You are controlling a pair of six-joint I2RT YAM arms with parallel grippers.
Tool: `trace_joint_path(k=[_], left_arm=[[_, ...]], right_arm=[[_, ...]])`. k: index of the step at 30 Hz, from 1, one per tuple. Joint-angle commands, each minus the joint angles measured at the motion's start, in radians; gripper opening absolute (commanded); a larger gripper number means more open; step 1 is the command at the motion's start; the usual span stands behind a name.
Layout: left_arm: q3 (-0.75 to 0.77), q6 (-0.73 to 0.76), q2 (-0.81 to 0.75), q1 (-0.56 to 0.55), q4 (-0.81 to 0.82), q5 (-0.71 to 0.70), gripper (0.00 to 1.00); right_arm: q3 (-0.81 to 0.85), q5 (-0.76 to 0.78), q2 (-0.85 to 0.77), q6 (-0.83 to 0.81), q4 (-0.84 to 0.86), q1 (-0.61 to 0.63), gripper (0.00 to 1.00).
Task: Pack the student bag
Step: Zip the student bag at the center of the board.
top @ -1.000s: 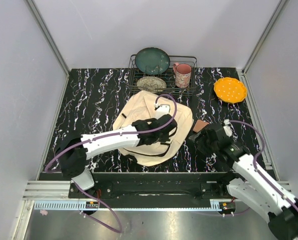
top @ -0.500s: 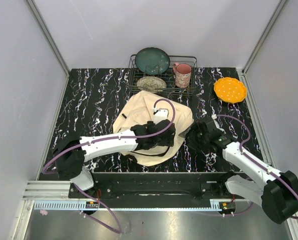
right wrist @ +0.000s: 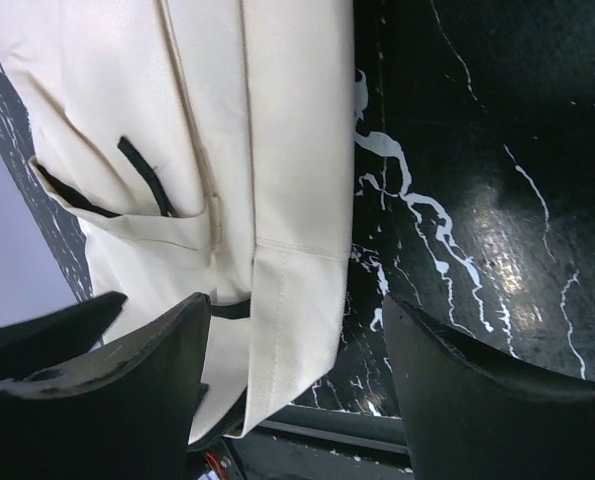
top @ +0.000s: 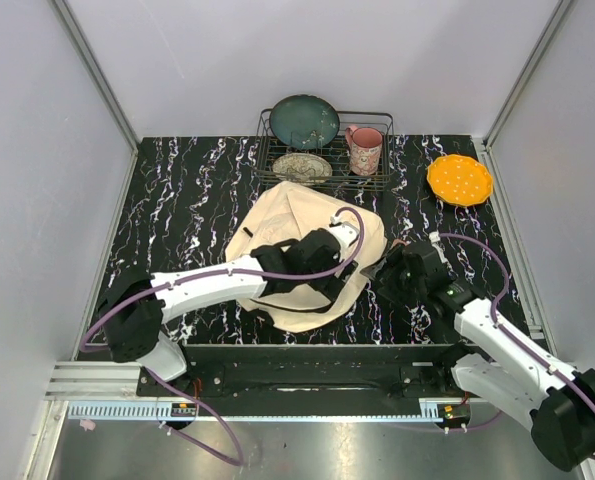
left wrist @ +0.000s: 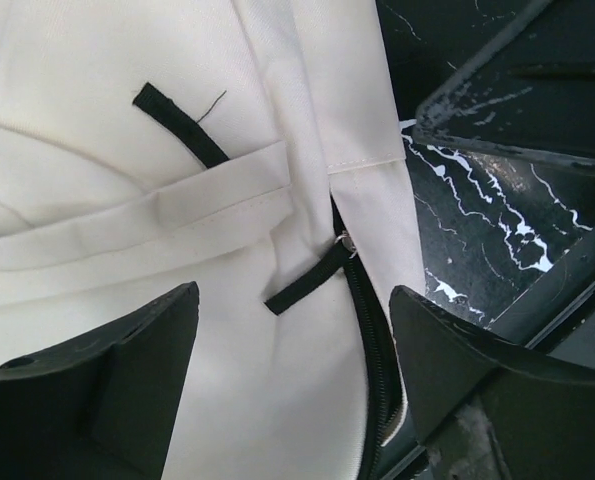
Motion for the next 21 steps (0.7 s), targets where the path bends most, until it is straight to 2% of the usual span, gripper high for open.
trace_joint_path(k=[1, 7, 13, 21], left_arm=[[-0.004, 0.163, -0.034, 0.059, 0.065, 0.188, 0.78], [0.036, 0.252, 0.024, 0.116, 0.012, 0.363, 0.76], [0.087, 0.277, 0.100, 0.115, -0.045, 0.444, 0.76], [0.068, 0.262, 0.138, 0.108, -0.007, 0.405, 0.75]], right_arm=[[-0.023, 0.004, -0.043, -0.006, -0.012, -0.004, 0.75], [-0.041, 0.000, -0.070, -0.006, -0.012, -0.004, 0.75], [-0.037, -0.005, -0.053, -0.014, -0.013, -0.004, 0.75], [-0.040, -0.006, -0.049, -0.014, -0.010, -0.004, 0.75]])
